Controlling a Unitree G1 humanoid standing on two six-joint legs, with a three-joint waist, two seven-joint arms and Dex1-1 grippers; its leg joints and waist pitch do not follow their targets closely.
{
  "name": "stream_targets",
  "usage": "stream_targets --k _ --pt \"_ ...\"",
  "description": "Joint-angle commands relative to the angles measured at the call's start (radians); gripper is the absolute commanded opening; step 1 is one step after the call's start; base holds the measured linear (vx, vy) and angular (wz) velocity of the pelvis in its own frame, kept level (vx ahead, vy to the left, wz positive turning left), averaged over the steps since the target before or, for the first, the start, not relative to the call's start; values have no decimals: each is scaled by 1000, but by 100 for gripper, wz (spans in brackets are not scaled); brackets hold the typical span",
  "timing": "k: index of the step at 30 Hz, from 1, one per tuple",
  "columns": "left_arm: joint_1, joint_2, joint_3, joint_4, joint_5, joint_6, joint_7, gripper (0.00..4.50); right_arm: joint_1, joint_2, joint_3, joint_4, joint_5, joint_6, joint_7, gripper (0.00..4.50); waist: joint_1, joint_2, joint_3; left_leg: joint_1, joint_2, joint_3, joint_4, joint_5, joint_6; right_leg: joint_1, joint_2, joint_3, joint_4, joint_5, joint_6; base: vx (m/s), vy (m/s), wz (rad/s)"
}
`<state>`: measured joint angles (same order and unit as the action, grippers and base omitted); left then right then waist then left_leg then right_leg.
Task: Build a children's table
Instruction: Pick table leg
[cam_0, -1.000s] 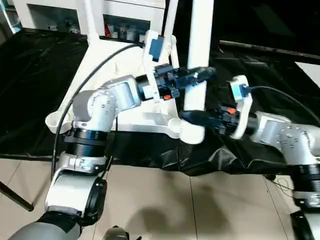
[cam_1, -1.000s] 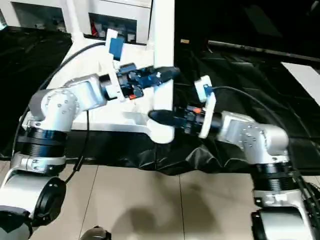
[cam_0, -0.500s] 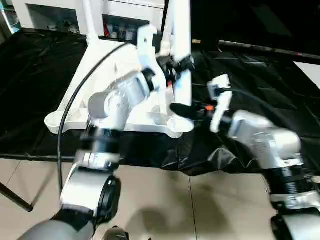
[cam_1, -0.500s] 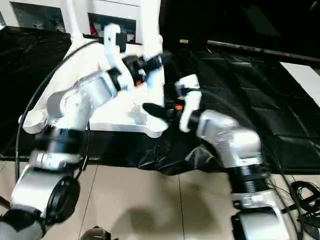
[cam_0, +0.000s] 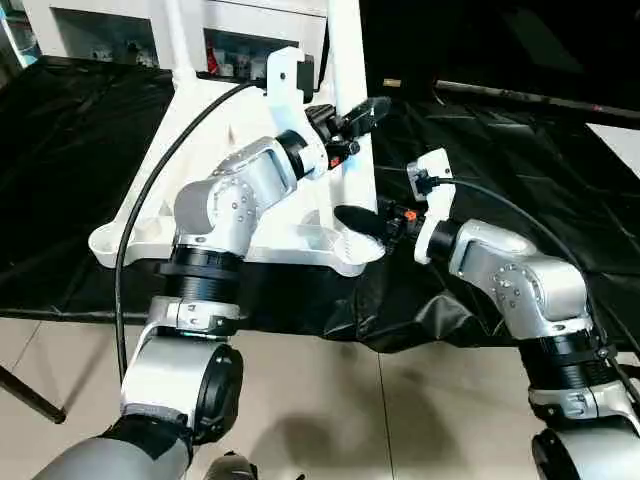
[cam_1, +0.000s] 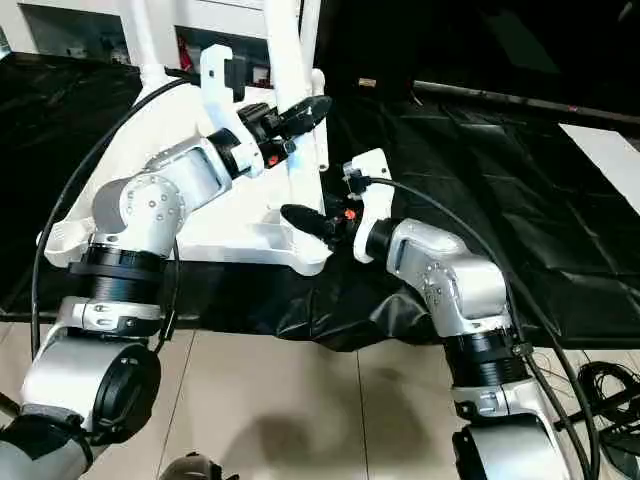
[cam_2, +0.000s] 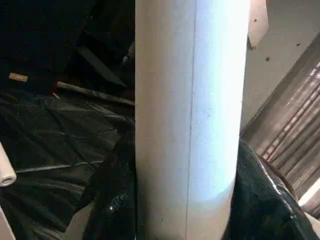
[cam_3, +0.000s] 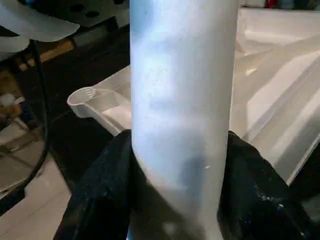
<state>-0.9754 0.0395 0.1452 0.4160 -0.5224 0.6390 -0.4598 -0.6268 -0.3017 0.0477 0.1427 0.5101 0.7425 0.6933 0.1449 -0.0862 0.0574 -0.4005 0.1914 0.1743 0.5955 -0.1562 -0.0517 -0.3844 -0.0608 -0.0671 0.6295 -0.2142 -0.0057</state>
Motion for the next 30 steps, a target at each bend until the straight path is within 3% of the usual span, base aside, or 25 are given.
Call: stream_targets --k 1,5,9,12,15,21,30 --pt "-19 22 -51 -16 -12 43 -86 184 -28 -68 -41 16 42 47 74 281 1 -2 -73 36 43 -10 -61 -73 -14 53 -89 49 -60 33 -183 0 0 0" --pt "-19 35 -74 -29 -19 70 -138 184 -36 -120 -54 42 67 80 158 312 5 -4 -73 33 42 -8 -58 -65 -9 54 -90 49 -59 43 -195 0 0 0" --pt "-21 59 -100 -61 -58 122 -235 184 -47 -180 -77 26 138 147 261 330 6 -6 -74 33 43 -8 -57 -59 1 56 -90 48 -57 46 -211 0 0 0" --pt "-24 74 -116 -77 -76 142 -290 184 -41 -205 -55 12 156 169 306 331 6 -7 -73 32 42 -7 -55 -62 6 56 -91 47 -58 32 -221 0 0 0" --pt "-22 79 -127 -98 -89 156 -338 184 -22 -227 -28 -9 159 177 359 331 6 -3 -73 33 44 -8 -56 -67 4 54 -90 47 -59 18 -225 0 0 0" --pt "-19 69 -127 -119 -109 169 -362 184 -6 -230 0 -28 154 177 384 331 6 -4 -73 34 45 -8 -55 -79 -1 53 -92 47 -60 6 -231 0 0 0" --pt "-9 71 -140 -150 -122 187 -396 184 -18 -212 5 -6 154 175 405 331 7 -7 -73 32 44 -8 -55 -78 -6 53 -91 47 -61 -11 -221 0 0 0"
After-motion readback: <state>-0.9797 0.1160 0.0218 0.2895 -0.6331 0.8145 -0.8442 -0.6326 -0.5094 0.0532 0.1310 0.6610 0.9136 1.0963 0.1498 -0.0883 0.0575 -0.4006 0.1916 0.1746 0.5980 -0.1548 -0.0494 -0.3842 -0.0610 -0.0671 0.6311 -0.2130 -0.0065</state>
